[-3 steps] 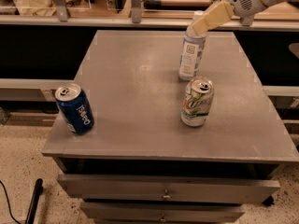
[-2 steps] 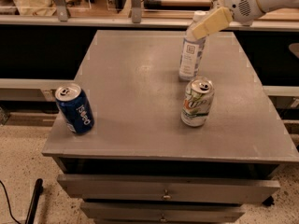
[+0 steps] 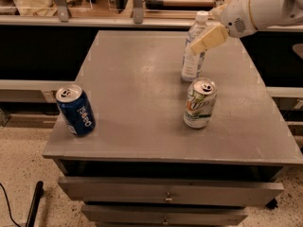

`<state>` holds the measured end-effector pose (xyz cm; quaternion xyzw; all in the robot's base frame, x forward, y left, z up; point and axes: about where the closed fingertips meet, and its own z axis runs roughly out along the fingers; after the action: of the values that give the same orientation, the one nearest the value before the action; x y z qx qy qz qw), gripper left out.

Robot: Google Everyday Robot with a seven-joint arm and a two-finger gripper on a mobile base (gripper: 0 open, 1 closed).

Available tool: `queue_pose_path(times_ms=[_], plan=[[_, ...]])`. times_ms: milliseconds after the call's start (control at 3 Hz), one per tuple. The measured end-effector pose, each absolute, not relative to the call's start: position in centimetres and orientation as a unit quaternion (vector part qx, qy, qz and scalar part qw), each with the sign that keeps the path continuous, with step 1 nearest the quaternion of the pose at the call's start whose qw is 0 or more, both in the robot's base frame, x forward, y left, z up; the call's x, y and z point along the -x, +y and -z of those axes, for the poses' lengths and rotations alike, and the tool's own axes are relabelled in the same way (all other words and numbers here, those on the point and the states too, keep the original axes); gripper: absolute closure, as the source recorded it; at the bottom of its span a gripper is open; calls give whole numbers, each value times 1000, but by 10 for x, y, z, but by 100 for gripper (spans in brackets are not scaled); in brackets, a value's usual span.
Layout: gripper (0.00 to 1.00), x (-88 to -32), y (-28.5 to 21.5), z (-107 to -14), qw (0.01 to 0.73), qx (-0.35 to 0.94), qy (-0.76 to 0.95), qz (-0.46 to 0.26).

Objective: Move blue plastic bottle near pepsi can

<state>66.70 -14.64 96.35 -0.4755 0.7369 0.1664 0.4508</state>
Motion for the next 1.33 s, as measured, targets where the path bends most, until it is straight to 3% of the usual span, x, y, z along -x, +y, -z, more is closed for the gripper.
queue_pose_path(times_ms=[667, 1333], plan=[[1, -663, -145, -935, 435, 490, 734, -179], [46, -664, -140, -932, 433, 492, 733, -183]])
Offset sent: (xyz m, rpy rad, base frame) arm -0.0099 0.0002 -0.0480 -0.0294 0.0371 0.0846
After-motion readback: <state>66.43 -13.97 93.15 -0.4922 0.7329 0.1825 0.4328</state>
